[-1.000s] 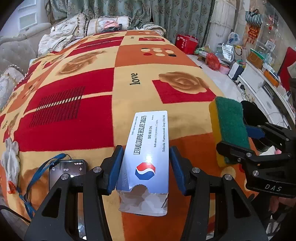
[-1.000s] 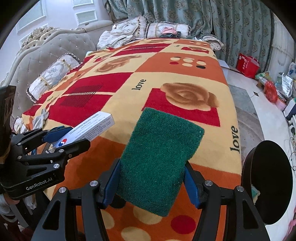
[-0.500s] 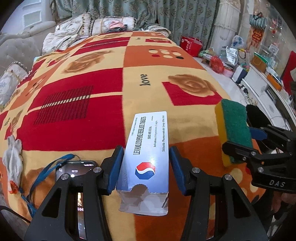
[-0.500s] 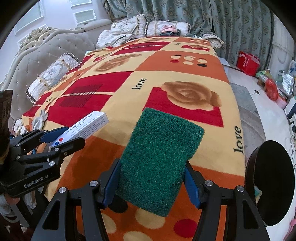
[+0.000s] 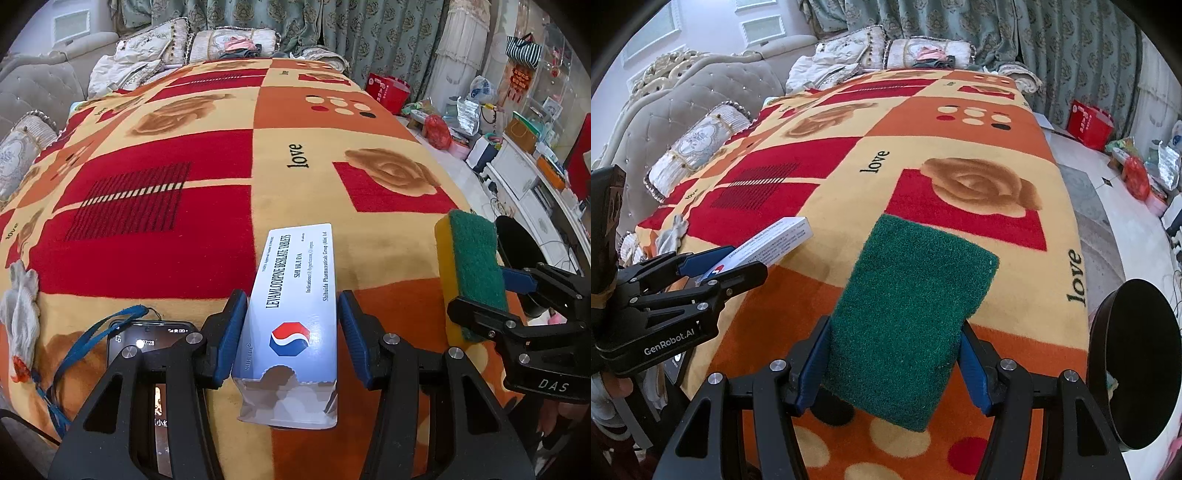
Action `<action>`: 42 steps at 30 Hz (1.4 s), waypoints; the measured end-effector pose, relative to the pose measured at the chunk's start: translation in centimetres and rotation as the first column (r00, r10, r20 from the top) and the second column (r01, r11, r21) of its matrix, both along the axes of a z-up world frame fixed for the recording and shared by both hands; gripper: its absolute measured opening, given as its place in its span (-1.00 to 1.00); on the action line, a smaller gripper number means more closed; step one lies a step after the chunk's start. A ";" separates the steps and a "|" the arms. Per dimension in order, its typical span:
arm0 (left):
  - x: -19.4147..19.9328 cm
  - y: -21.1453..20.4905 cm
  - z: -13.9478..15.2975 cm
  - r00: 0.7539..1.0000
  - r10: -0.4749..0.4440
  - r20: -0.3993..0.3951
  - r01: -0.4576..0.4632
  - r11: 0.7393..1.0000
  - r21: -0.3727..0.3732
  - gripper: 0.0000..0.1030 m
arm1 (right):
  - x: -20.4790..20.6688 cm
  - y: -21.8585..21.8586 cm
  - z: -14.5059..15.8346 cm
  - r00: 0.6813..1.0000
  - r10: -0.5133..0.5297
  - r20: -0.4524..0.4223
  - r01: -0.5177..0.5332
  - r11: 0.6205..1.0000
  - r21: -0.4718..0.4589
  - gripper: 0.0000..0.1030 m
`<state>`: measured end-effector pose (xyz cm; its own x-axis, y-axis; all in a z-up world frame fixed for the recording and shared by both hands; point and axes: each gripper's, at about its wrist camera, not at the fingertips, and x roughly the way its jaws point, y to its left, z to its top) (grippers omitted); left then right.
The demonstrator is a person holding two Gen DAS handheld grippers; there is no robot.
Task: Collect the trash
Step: 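Hold the medicine box and sponge while moving both tools toward the bin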
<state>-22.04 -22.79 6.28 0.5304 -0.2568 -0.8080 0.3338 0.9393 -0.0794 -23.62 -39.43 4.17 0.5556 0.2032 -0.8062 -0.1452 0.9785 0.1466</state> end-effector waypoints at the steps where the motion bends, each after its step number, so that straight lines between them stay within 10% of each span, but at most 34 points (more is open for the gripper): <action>1: 0.0 0.0 0.0 1.000 0.001 0.000 -0.001 1.000 0.000 -0.04 | 0.0 0.0 0.0 1.000 0.000 0.000 0.000 1.000 0.002 0.21; 42: -0.3 -5.1 1.4 0.998 -0.069 -0.014 0.069 0.997 -0.036 -0.05 | -2.2 -3.7 0.1 0.998 -0.065 0.014 0.065 0.998 0.025 0.21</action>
